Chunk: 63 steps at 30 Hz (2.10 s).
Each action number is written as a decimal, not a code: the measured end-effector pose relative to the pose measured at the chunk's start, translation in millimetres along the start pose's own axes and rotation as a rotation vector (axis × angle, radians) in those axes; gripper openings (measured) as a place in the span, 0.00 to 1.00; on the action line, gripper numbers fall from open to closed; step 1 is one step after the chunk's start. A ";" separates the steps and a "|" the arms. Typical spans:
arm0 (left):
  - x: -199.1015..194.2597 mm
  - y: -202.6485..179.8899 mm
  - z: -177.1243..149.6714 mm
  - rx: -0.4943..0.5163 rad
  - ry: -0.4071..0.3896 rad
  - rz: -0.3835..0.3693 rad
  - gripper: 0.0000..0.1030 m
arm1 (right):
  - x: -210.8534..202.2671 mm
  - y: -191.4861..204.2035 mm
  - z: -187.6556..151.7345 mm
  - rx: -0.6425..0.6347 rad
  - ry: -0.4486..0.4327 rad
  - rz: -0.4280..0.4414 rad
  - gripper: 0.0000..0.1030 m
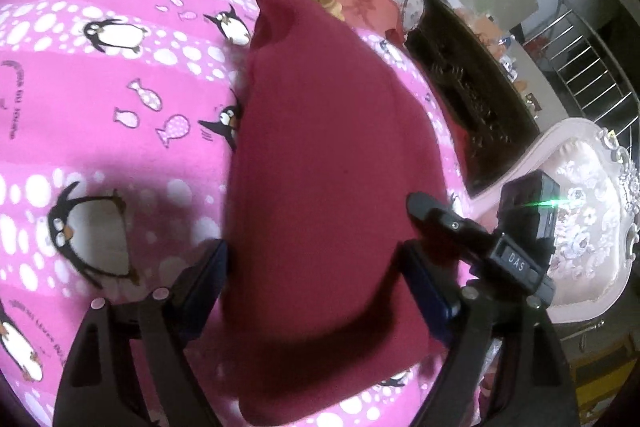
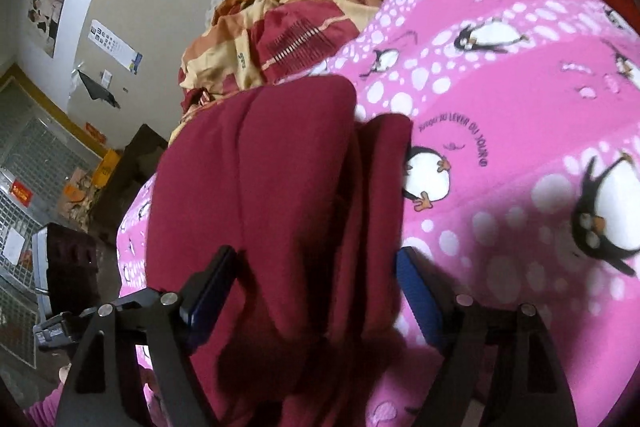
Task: Fold small clothes
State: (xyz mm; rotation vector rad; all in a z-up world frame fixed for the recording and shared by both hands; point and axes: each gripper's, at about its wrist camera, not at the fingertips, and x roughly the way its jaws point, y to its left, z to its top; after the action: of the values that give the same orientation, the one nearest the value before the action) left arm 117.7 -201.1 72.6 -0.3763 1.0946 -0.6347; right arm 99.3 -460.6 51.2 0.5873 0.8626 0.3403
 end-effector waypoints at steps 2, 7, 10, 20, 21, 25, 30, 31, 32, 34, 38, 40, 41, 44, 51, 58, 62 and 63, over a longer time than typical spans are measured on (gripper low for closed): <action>5.8 0.2 1.1 -0.005 0.009 -0.011 0.84 | 1.5 -0.4 -0.2 0.003 -0.003 0.019 0.85; 19.2 -1.4 4.6 -0.008 0.025 -0.031 0.86 | 9.0 12.4 -2.2 -0.059 0.032 0.021 0.83; 18.4 -11.0 2.3 0.037 0.026 -0.031 0.76 | 2.9 25.1 -3.0 -0.091 0.026 -0.004 0.68; -54.0 -32.1 -24.2 0.055 0.015 -0.080 0.65 | -41.6 78.5 -20.9 -0.087 0.083 0.091 0.47; -63.8 -31.5 -32.5 0.054 0.020 -0.076 0.65 | -44.3 82.6 -26.1 -0.084 0.096 0.099 0.47; -92.0 -27.6 -66.5 0.031 0.054 -0.048 0.65 | -49.7 101.4 -59.8 -0.067 0.173 0.124 0.47; -114.9 -15.0 -116.1 0.044 0.066 0.005 0.65 | -46.8 116.4 -102.1 -0.079 0.233 0.120 0.47; -115.1 -12.7 -122.4 0.045 0.069 0.014 0.65 | -44.0 117.1 -110.9 -0.075 0.244 0.112 0.47; -113.3 -8.6 -130.0 0.035 0.077 0.022 0.65 | -41.7 116.9 -116.3 -0.075 0.251 0.102 0.47; -106.6 -2.6 -140.2 0.020 0.099 0.039 0.65 | -35.5 118.7 -132.2 -0.098 0.268 0.043 0.48; -94.3 2.1 -158.8 0.063 0.114 0.152 0.72 | -44.9 129.1 -155.5 -0.181 0.236 -0.113 0.53; -103.7 -0.7 -164.7 0.096 0.063 0.183 0.76 | -59.9 140.8 -159.9 -0.236 0.196 -0.164 0.53; -107.8 -2.0 -166.4 0.107 0.049 0.199 0.79 | -71.9 149.4 -162.7 -0.274 0.160 -0.202 0.53; -121.8 -1.3 -167.1 0.138 0.012 0.278 0.80 | -99.2 171.1 -170.0 -0.383 0.069 -0.261 0.53; -139.8 4.4 -171.5 0.159 -0.101 0.395 0.84 | -98.5 212.2 -208.9 -0.536 0.073 -0.181 0.51; -154.1 -1.1 -180.9 0.216 -0.170 0.484 0.84 | -54.6 168.4 -225.9 -0.483 0.182 -0.323 0.42; -162.9 -0.6 -181.7 0.217 -0.203 0.503 0.84 | -52.8 158.3 -225.5 -0.441 0.171 -0.318 0.41; -164.3 -1.1 -181.7 0.216 -0.208 0.505 0.84 | -55.0 159.8 -225.6 -0.442 0.168 -0.320 0.41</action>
State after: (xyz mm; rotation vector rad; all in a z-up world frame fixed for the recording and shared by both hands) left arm -98.1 -92.0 111.6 0.0266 0.8645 -0.2520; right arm -120.1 -284.3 67.4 0.0079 0.9887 0.2783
